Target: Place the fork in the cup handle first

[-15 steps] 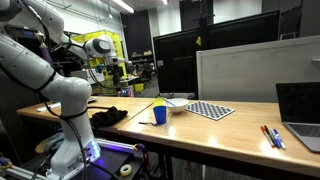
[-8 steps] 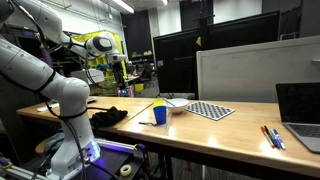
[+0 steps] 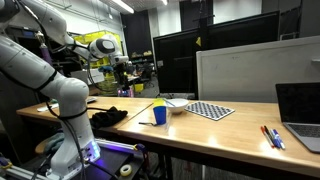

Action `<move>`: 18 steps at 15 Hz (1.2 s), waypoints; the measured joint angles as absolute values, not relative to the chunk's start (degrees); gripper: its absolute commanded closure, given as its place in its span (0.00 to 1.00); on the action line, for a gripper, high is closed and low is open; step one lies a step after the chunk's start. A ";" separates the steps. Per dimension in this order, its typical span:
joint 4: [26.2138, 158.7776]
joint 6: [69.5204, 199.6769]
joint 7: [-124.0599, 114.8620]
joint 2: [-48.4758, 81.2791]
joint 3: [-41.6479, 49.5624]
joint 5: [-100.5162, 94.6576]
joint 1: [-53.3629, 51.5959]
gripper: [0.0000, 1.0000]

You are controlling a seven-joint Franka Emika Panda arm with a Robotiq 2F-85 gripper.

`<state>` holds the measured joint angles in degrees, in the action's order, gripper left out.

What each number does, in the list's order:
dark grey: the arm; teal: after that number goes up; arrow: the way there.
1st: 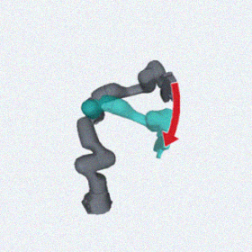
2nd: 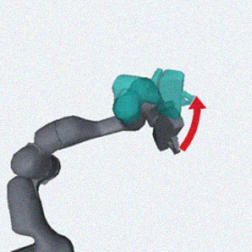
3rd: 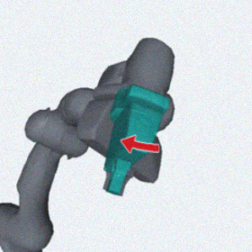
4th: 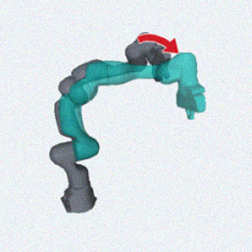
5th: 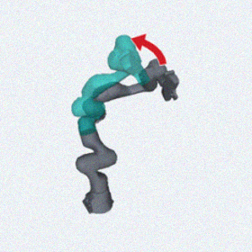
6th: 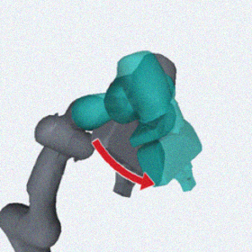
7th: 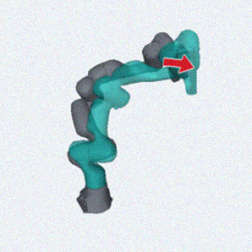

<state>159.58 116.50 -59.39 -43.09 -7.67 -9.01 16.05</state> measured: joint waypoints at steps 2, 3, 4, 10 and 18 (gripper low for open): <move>159.57 116.49 -59.38 -43.23 -7.64 -9.01 16.02 0.00; 159.57 116.49 -59.38 -43.21 -7.64 -9.01 16.01 0.00; 159.57 116.49 -59.38 -43.17 -7.62 -9.01 16.00 0.00; 159.58 118.48 -66.55 -40.97 -7.65 -6.32 15.88 0.00; 159.66 126.58 -75.98 -32.75 -6.08 -5.69 16.78 0.00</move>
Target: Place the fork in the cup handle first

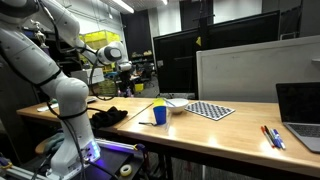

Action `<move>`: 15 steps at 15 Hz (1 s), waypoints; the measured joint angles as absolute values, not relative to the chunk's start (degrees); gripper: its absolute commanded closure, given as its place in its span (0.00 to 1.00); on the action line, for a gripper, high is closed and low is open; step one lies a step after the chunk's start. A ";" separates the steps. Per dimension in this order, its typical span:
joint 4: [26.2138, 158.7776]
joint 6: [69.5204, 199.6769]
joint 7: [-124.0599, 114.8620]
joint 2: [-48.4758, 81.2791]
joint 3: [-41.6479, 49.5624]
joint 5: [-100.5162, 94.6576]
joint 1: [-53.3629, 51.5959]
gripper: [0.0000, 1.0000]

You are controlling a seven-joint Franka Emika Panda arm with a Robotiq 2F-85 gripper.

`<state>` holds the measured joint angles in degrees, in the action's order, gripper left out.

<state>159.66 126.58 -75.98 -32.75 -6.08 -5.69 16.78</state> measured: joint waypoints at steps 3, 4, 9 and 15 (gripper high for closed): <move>159.67 129.12 -76.24 -28.73 -3.50 -5.74 17.71 0.00; 159.67 130.06 -76.23 -27.39 -2.57 -5.78 18.09 0.00; 159.67 135.90 -75.82 -20.88 1.52 -6.62 19.43 0.00; 159.66 146.42 -74.48 -11.95 4.17 -6.92 19.59 0.00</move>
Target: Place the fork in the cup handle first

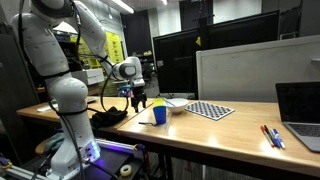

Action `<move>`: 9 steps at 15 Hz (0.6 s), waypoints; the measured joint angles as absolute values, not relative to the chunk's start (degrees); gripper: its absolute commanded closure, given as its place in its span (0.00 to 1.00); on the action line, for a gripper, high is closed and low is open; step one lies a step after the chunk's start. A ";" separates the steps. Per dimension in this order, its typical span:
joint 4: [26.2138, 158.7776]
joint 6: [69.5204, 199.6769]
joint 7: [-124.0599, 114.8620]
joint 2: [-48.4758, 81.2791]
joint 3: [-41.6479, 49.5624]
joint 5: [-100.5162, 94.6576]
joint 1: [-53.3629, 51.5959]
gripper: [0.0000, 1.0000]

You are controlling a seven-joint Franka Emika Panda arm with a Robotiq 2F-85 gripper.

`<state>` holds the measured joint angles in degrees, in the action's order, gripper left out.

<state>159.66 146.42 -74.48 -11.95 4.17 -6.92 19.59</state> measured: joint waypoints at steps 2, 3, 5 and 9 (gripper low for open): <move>159.65 149.72 -73.87 -8.33 4.91 -6.92 19.57 0.00; 159.64 151.05 -73.56 -6.59 5.37 -6.92 19.55 0.00; 159.60 152.89 -72.72 -3.42 6.70 -6.92 19.48 0.00; 159.12 153.82 -70.40 -0.96 9.48 -6.92 18.75 0.00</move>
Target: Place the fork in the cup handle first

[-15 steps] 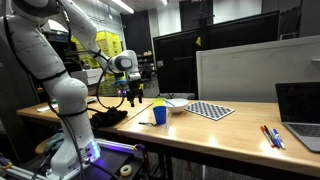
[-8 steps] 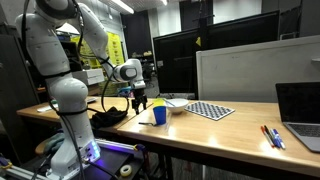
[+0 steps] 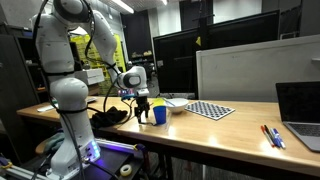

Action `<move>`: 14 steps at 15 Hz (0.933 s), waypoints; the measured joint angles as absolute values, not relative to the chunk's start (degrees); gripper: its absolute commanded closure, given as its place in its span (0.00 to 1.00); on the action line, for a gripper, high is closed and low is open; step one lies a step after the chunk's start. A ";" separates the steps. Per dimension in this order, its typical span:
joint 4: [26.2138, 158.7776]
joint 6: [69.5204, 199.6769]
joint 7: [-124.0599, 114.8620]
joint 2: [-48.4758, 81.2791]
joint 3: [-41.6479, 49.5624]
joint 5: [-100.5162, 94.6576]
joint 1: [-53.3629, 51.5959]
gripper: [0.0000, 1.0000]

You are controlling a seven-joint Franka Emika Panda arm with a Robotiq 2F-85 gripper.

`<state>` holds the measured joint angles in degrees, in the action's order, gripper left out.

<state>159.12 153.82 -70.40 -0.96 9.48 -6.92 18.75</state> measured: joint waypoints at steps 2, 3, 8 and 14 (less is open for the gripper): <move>159.01 153.60 -70.03 -0.96 10.30 -6.92 18.44 0.00; 158.90 153.37 -69.93 -0.96 10.64 -6.92 18.33 0.00; 158.68 150.05 -69.91 -1.80 12.30 -7.62 18.34 0.00; 158.75 145.58 -70.27 -3.17 13.37 -8.78 18.38 0.00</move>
